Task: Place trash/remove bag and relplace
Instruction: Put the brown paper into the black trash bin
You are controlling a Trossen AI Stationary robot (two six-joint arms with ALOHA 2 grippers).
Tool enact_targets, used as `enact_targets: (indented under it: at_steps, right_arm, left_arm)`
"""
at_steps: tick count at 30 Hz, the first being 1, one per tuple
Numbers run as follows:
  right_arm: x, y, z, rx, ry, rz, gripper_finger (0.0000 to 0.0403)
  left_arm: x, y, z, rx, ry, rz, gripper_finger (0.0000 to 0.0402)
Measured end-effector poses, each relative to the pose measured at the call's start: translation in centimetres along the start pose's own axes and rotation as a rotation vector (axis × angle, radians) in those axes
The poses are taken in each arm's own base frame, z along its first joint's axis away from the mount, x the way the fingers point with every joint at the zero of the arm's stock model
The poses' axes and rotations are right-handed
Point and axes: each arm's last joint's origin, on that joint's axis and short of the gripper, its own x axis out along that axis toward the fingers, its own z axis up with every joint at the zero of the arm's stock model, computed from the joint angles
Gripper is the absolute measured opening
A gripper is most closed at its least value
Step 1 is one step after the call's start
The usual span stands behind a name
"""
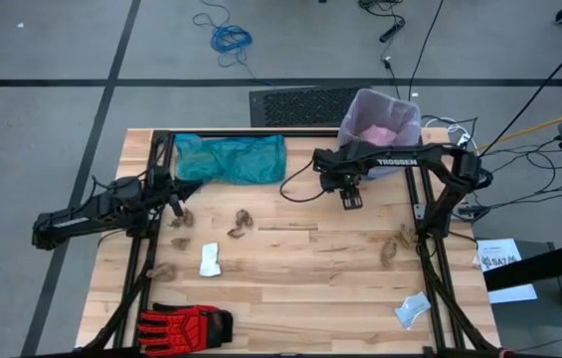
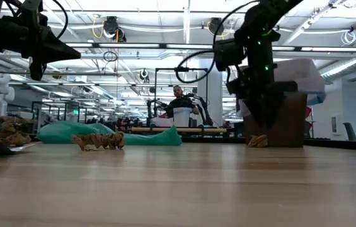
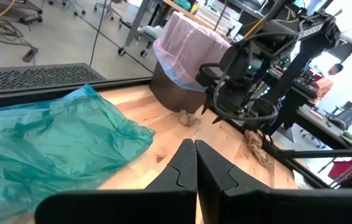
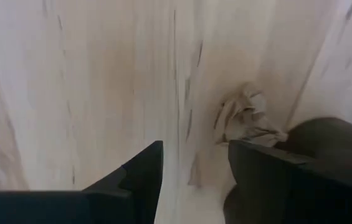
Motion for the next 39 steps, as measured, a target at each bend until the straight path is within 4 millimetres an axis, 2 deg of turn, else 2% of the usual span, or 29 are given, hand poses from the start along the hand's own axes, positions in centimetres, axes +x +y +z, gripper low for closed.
enact_targets:
  at_steps: [6, 14, 23, 28, 30, 34, 39]
  right_arm:
    - [1.4, 0.1, 0.1, 0.024, -0.041, -0.033, 0.0174]
    - [1.6, -0.9, 0.6, 0.076, -0.093, -0.143, 0.0162]
    - [3.2, -1.9, 0.4, 0.104, -0.04, -0.117, 0.0099]
    - [3.3, -2.0, 0.3, 0.106, -0.035, -0.1, 0.0031]
    - [3.0, -1.8, 0.2, 0.116, -0.028, -0.056, 0.0009]
    - [1.9, -2.0, 0.8, 0.188, -0.068, 0.023, 0.0001]
    - [-2.1, -2.9, 2.8, 0.212, -0.24, 0.13, 0.0]
  left_arm:
    - [0.0, 0.0, 0.0, -0.001, 0.0, 0.0, 0.0]
    - [0.0, 0.0, 0.0, -0.007, -0.001, 0.0, 0.0]
    - [0.0, 0.0, 0.0, -0.007, -0.001, 0.0, 0.0]
    - [0.0, 0.0, 0.0, -0.007, 0.0, 0.0, 0.0]
    - [0.0, 0.0, 0.0, -0.007, 0.0, 0.0, 0.0]
    - [0.0, 0.0, 0.0, -0.008, -0.001, 0.0, 0.0]
    - [0.0, 0.0, 0.0, -0.008, -0.001, 0.0, 0.0]
